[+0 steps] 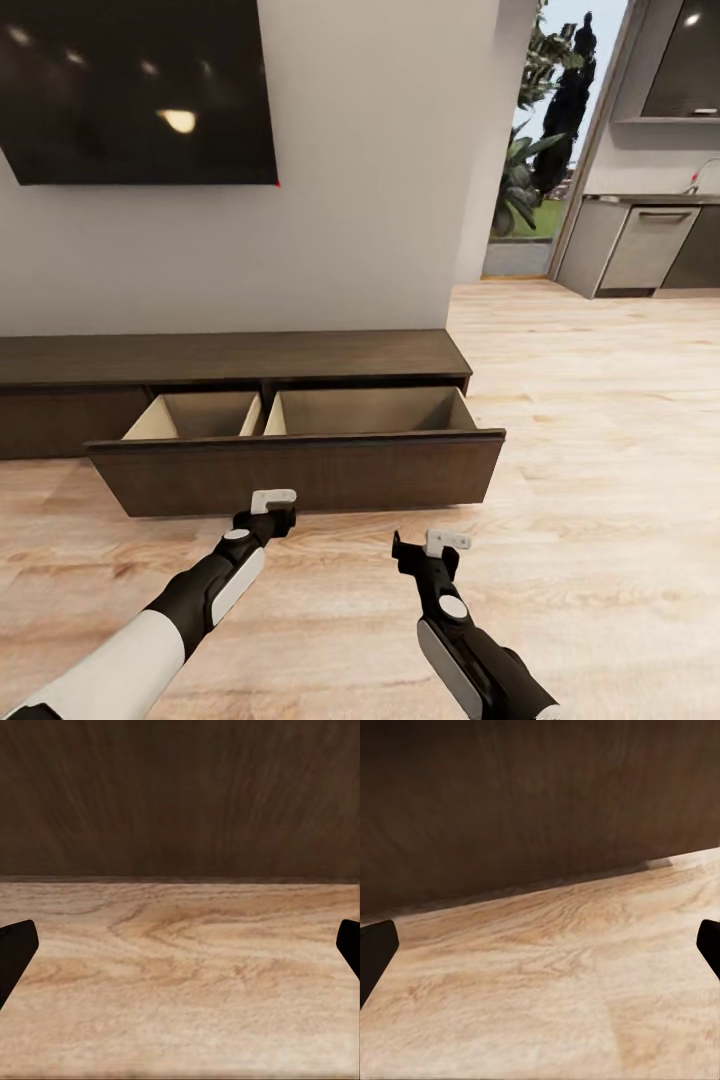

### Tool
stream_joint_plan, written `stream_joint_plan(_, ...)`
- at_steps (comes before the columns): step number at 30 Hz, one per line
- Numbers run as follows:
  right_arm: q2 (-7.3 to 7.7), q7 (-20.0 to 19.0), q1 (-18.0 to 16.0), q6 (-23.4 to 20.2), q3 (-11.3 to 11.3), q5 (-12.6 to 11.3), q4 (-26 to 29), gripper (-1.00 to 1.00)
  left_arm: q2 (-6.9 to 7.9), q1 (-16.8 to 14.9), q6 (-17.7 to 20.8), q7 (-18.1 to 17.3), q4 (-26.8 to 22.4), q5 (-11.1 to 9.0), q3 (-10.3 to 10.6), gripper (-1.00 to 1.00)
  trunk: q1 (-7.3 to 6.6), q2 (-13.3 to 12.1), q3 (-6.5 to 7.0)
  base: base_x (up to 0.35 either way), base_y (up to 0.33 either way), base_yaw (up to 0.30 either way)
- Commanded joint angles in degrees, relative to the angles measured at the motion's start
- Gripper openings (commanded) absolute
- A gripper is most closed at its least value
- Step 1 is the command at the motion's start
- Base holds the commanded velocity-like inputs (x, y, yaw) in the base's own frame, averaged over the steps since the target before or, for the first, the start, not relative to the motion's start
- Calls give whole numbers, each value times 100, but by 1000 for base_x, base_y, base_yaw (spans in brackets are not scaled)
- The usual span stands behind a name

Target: Place each of the two pumpkins and all three candles from the living room inside a cabinet in the living room (use any cabinet), then make sure every cabinet is closed, and position the cauldron so it is next to a table in the living room.

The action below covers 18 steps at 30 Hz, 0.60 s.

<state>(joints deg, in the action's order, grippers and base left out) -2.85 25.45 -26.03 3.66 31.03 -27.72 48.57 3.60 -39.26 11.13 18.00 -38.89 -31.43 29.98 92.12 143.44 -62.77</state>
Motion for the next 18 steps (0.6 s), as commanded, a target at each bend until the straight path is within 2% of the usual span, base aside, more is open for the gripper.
stream_joint_plan(1, 5, 24, -8, 40, 26, -37, 0, 100, 9, 2, 15, 55, -13, -48, 43, 100, -1, 2, -5, 0, 0, 0)
stream_joint_plan(5, 11, 1, -14, 27, 32, 157, 52, 100, 12, 78, 13, 55, -13, -48, 43, 100, -1, 2, -5, 0, 0, 0)
stream_joint_plan(9, 12, -5, -16, 43, 36, 463, 90, 100, 29, 169, 12, 61, -39, -28, 49, 100, -1, 2, -5, 0, 0, 0)
stream_joint_plan(14, 5, 2, -16, 149, 29, 537, 93, 100, 39, 406, -57, 56, -47, -15, 57, 100, -1, 2, -5, 0, 0, 0)
stream_joint_plan(18, 4, 3, -16, 350, 28, 546, 89, 100, 89, 619, -506, 11, -108, -22, 79, 100, -1, 2, -5, 0, 0, 0)
